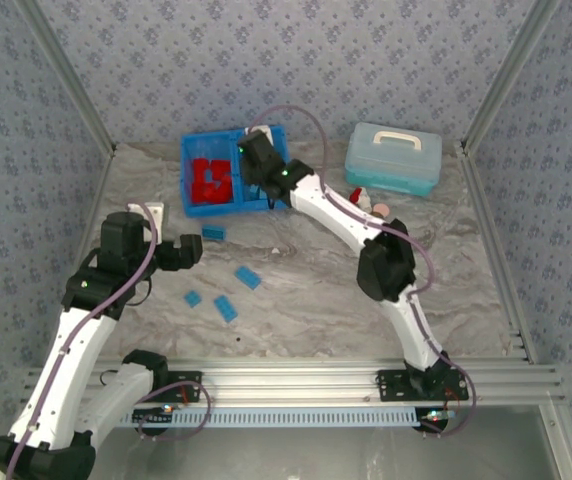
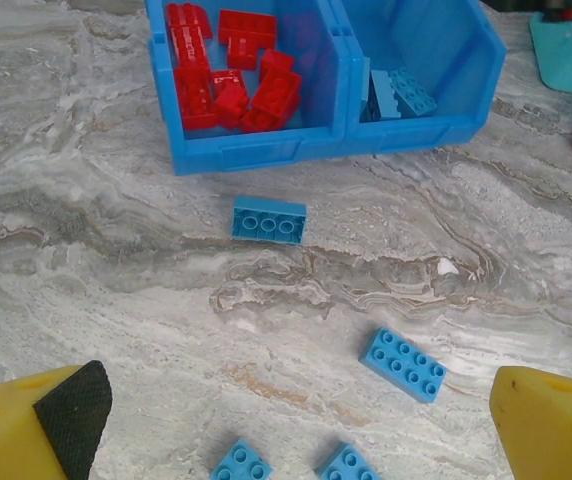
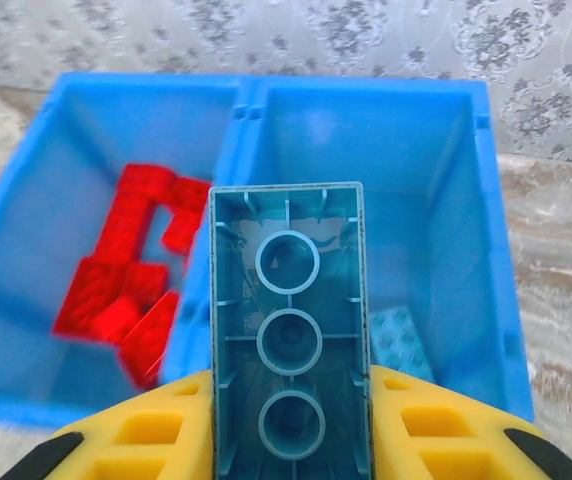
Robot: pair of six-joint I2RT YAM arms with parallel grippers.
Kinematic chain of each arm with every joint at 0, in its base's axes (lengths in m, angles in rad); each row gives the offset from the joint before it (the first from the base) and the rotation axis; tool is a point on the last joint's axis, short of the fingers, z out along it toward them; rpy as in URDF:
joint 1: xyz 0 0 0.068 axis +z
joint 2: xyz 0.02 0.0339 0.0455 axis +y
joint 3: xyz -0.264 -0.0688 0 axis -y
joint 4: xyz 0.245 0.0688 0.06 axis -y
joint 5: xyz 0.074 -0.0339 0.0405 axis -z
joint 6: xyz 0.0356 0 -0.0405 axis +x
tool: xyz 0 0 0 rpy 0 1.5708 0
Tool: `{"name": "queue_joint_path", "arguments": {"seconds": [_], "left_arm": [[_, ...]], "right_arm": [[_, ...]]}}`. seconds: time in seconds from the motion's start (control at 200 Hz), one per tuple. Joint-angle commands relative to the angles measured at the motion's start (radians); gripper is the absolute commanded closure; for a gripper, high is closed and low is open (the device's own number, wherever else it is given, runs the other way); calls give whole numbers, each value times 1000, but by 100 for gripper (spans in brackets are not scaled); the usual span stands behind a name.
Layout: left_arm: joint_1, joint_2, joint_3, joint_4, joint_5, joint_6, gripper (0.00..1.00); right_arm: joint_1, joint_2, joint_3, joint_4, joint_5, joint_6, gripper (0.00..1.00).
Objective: Sort the legos into containers by color
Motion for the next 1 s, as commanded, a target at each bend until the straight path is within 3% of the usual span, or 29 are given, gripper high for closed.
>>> {"name": "queue_joint_path", "arguments": {"seconds": [0.0, 0.16, 0.275, 0.385, 0.645, 0.794, 0.909, 0.994], "left_arm": [[1, -24, 1, 7, -10, 15, 1], [1, -23, 1, 6, -13, 15, 1], [1, -20, 1, 6, -15, 16, 1], [1, -18, 1, 3, -19, 18, 1], [0, -17, 0, 4, -17, 17, 1], [-7, 21, 14, -5, -22, -21, 1], [-69, 47, 6, 29, -63, -192, 1], [-110, 79, -39, 52, -158, -314, 1]], "right_arm": [[-25, 149, 167, -99, -64, -27, 74], [-62, 297, 353, -135, -92, -4, 72], [-88, 324, 382, -125, -133, 50, 67], [-88, 297, 389, -133, -132, 48, 56], [-65, 127, 328, -190, -101, 3, 48], [-25, -63, 129, -172, -105, -30, 49], [26, -306, -239, 6, -70, -66, 46], [58, -508, -505, 125, -45, -64, 36]]}}
